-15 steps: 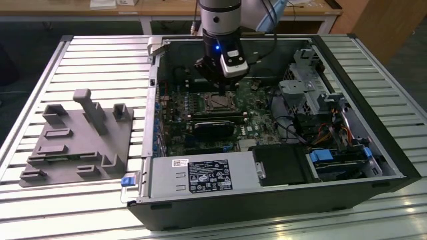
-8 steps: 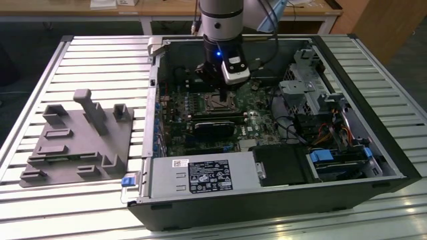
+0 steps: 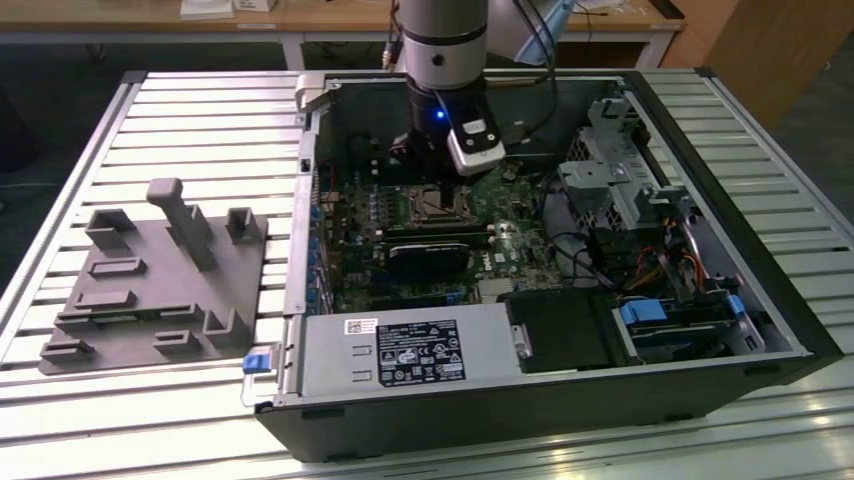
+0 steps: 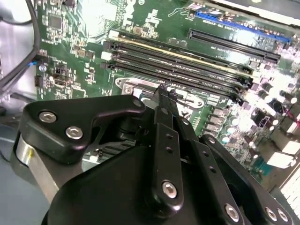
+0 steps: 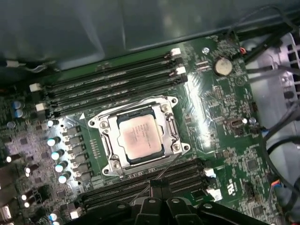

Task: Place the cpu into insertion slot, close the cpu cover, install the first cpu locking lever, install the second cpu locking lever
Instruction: 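Install the second cpu locking lever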

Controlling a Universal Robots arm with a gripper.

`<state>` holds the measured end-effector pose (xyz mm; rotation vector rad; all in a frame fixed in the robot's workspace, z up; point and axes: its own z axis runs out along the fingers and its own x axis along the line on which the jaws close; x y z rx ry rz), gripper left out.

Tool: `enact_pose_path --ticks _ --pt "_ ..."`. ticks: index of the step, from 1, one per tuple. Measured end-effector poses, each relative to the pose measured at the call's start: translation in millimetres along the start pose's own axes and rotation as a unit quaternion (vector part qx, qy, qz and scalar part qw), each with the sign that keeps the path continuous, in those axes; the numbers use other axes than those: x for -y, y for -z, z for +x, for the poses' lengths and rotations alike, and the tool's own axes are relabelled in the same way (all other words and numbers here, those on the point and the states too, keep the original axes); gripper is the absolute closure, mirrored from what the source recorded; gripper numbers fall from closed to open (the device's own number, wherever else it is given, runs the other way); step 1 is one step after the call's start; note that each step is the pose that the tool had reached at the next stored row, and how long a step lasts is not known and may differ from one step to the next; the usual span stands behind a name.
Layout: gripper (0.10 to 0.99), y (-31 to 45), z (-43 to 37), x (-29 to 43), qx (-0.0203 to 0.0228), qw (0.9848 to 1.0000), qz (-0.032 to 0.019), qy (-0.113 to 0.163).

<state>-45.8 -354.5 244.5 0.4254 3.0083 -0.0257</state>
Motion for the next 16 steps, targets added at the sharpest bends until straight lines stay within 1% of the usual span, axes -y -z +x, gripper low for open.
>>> enact_pose_path --ticks 4,7,12,16 --pt "0.980 -2.1 0.3 0.3 -0.0001 0.9997 -0.0026 0.025" --pt "0.980 -3.9 1.7 1.4 -0.0001 0.9994 -0.0037 0.036" --pt "0.980 -5.2 9.3 4.9 -0.0001 0.9990 -0.0045 0.043" --pt "0.980 -5.2 9.6 5.2 0.0000 0.9990 -0.0042 0.044"
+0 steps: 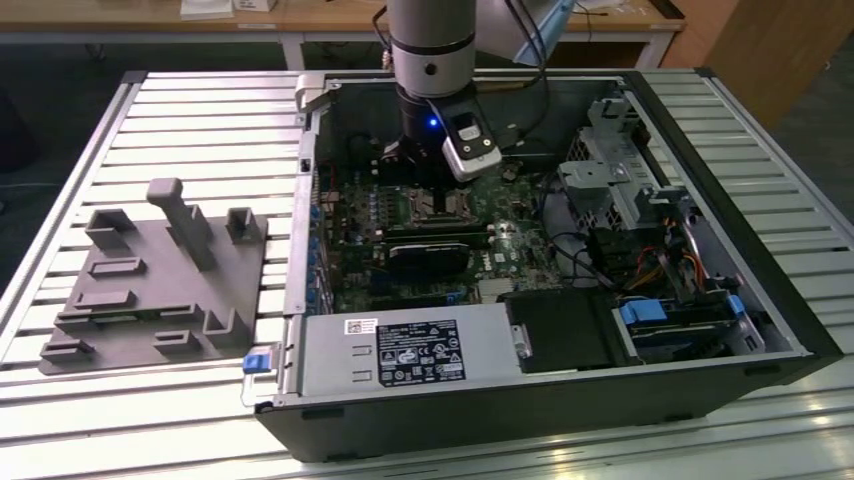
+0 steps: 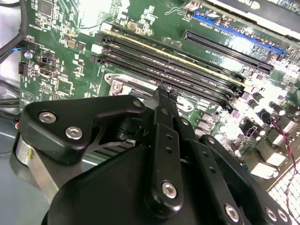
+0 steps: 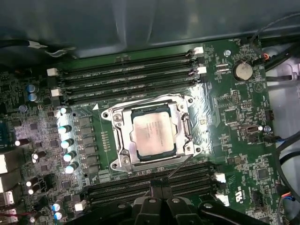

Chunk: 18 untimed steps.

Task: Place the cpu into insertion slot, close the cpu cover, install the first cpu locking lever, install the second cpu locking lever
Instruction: 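Install the second cpu locking lever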

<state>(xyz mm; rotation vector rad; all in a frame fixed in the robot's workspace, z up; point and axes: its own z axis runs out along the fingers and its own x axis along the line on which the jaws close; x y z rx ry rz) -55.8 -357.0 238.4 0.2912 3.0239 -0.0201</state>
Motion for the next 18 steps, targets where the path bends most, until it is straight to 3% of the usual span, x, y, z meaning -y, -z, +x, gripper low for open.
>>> enact_pose_path --ticks 1,2,7,8,10,14,18 --pt "0.980 -0.1 0.0 0.1 -0.0001 1.0000 0.0001 0.000" --pt "0.980 -0.6 0.0 0.2 -0.0036 1.0000 0.0006 0.000" --pt "0.980 -3.0 -0.9 2.6 -0.0323 0.9995 0.0063 0.001" --pt "0.980 -3.6 -1.1 3.4 -0.0359 0.9993 0.0070 0.001" --pt "0.980 -3.8 -1.4 3.7 -0.0385 0.9992 0.0075 0.001" --pt "0.980 -4.3 -1.5 4.2 -0.0390 0.9992 0.0069 0.001" --pt "0.980 -7.0 -2.3 9.4 -0.0418 0.9991 -0.0081 0.000"
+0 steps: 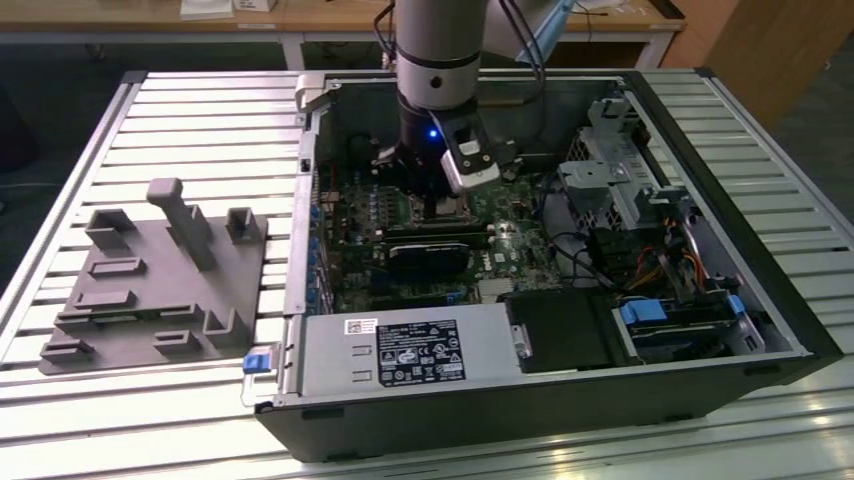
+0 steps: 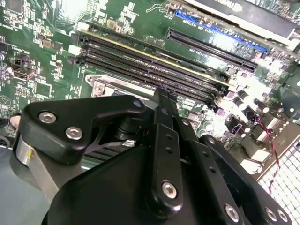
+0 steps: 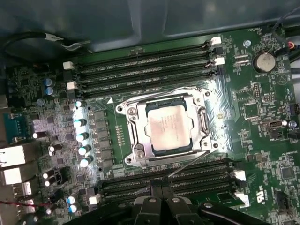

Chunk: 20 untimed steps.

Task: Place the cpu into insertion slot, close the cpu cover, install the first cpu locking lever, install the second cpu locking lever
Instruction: 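Install the second cpu locking lever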

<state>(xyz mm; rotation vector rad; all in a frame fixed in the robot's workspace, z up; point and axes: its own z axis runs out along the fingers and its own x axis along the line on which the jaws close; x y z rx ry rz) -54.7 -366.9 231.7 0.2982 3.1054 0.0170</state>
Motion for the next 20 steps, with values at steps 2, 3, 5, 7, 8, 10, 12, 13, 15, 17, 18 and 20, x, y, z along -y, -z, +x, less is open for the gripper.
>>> enact_pose_path --ticks 2,3,5,7,8,10,12,13,15,17,18,20 --pt "0.980 -0.8 -0.3 1.9 -0.0022 0.9999 -0.0112 0.000" --pt "0.980 -1.1 -0.4 2.8 -0.0035 0.9998 -0.0173 0.000" --pt "0.980 -2.1 -0.7 4.7 -0.0055 0.9996 -0.0279 -0.001" --pt "0.980 -3.6 -1.2 7.9 -0.0067 0.9994 -0.0346 -0.001" --pt "0.980 -4.3 -1.5 9.7 -0.0073 0.9993 -0.0374 -0.001" --pt "0.980 -5.7 -2.0 13.1 -0.0086 0.9990 -0.0439 -0.001" --pt "0.980 -6.8 -2.3 16.0 -0.0101 0.9986 -0.0519 -0.001" --pt "0.980 -7.1 -2.3 17.2 -0.0110 0.9983 -0.0564 -0.001" --pt "0.980 -8.0 -2.3 19.8 -0.0129 0.9977 -0.0660 -0.002" --pt "0.980 -8.8 -2.2 22.3 -0.0146 0.9970 -0.0754 -0.002" --pt "0.980 -9.2 -2.2 23.6 -0.0155 0.9967 -0.0797 -0.002" --pt "0.980 -10.0 -2.2 26.3 -0.0171 0.9960 -0.0876 -0.002"
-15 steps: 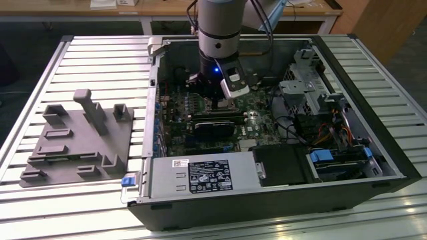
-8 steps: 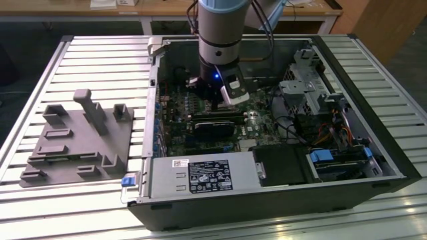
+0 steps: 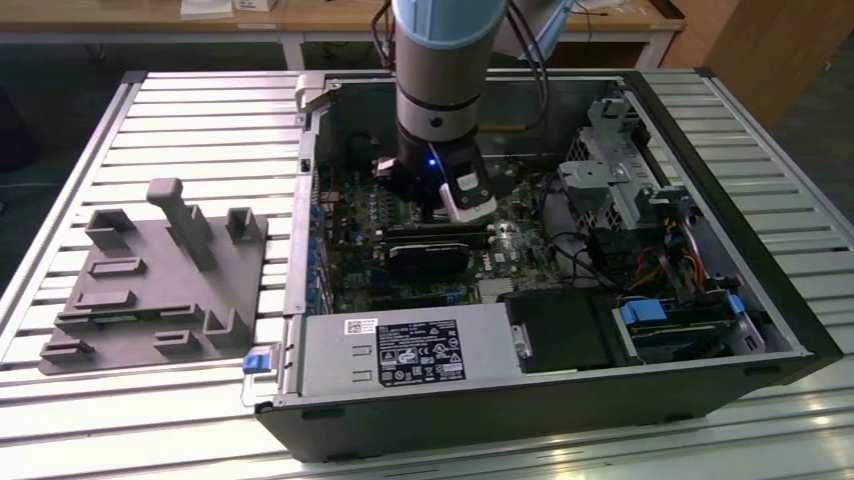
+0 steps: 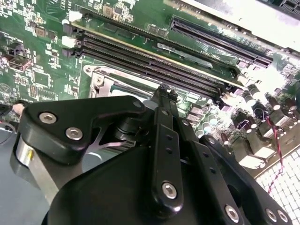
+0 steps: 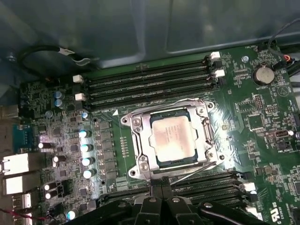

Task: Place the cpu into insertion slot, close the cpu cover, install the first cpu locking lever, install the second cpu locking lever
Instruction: 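Install the second cpu locking lever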

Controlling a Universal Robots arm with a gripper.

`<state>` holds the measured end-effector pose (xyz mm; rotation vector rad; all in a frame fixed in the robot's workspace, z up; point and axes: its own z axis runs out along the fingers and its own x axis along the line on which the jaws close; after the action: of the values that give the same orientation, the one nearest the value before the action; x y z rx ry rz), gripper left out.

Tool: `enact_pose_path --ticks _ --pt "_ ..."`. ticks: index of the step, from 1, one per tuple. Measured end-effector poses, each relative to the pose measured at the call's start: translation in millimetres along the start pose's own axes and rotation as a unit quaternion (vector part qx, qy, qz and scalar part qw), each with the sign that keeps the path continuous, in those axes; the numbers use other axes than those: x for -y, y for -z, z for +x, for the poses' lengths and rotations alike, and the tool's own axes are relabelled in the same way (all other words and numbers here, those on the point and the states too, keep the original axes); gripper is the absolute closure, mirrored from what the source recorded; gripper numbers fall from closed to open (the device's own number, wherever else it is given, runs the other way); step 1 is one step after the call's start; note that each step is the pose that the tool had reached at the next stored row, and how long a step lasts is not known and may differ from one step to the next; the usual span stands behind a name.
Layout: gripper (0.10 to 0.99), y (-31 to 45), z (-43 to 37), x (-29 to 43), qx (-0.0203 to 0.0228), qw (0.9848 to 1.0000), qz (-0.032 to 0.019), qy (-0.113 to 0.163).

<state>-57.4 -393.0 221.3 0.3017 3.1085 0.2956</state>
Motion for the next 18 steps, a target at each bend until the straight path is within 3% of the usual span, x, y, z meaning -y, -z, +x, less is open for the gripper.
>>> enact_pose_path --ticks 7,12,18 --pt "0.980 -1.7 0.8 11.2 -0.0047 0.9997 -0.0243 -0.001" --pt "0.980 -3.7 4.5 15.1 -0.0074 0.9992 -0.0381 -0.001" --pt "0.980 -9.7 9.4 17.8 -0.0084 0.9990 -0.0434 -0.001"
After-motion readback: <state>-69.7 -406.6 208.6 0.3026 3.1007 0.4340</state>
